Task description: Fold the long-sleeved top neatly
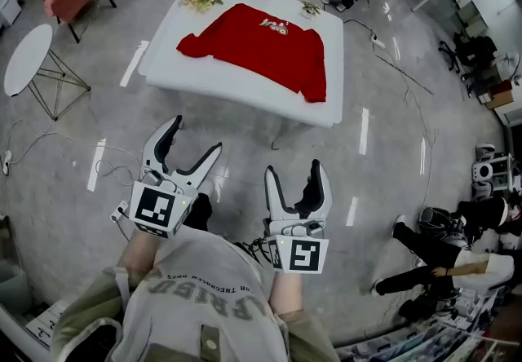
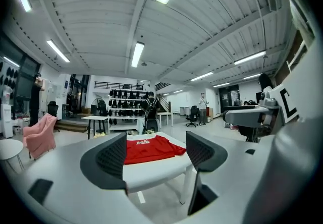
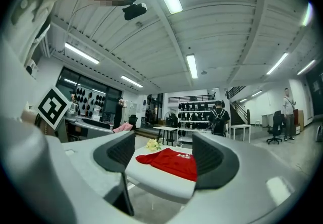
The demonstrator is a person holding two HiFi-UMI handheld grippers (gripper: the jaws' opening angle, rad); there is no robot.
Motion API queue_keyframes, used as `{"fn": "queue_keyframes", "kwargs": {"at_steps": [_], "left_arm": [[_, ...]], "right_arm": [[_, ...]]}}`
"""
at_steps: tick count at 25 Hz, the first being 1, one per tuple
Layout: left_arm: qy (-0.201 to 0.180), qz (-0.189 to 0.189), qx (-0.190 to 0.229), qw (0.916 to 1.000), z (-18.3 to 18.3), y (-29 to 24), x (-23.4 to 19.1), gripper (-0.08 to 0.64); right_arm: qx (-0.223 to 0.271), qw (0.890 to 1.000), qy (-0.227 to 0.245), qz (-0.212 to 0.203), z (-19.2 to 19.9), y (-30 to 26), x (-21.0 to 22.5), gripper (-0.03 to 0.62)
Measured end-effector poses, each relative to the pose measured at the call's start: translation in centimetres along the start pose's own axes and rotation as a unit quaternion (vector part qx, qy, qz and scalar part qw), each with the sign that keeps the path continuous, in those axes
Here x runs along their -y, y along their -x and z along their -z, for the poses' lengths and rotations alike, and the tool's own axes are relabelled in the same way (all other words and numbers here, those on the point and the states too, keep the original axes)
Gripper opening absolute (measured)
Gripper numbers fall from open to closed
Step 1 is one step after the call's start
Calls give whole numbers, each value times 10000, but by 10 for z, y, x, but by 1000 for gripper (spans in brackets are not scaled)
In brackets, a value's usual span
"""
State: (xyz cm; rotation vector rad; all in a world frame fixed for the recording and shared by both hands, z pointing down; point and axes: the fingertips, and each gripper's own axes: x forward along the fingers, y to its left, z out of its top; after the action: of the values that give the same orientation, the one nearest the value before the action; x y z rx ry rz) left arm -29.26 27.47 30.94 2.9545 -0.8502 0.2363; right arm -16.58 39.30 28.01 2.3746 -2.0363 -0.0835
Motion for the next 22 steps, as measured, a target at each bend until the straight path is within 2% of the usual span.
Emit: {"fn": "queue_keyframes", "kwargs": {"at_steps": [5,11,22], "left_arm": [[46,83,-107,9999,-5,-47,-50,354],[135,90,-346,9993,5,-79,-99,354],[252,167,-942,9951,51,-149,-119,354]], "right_arm": [[-153,9997,101,151,6,-58,9,347],[-383,9986,244,285,17,-104,18,347],[-930,9945,305,361,66,-154,62,347]]}}
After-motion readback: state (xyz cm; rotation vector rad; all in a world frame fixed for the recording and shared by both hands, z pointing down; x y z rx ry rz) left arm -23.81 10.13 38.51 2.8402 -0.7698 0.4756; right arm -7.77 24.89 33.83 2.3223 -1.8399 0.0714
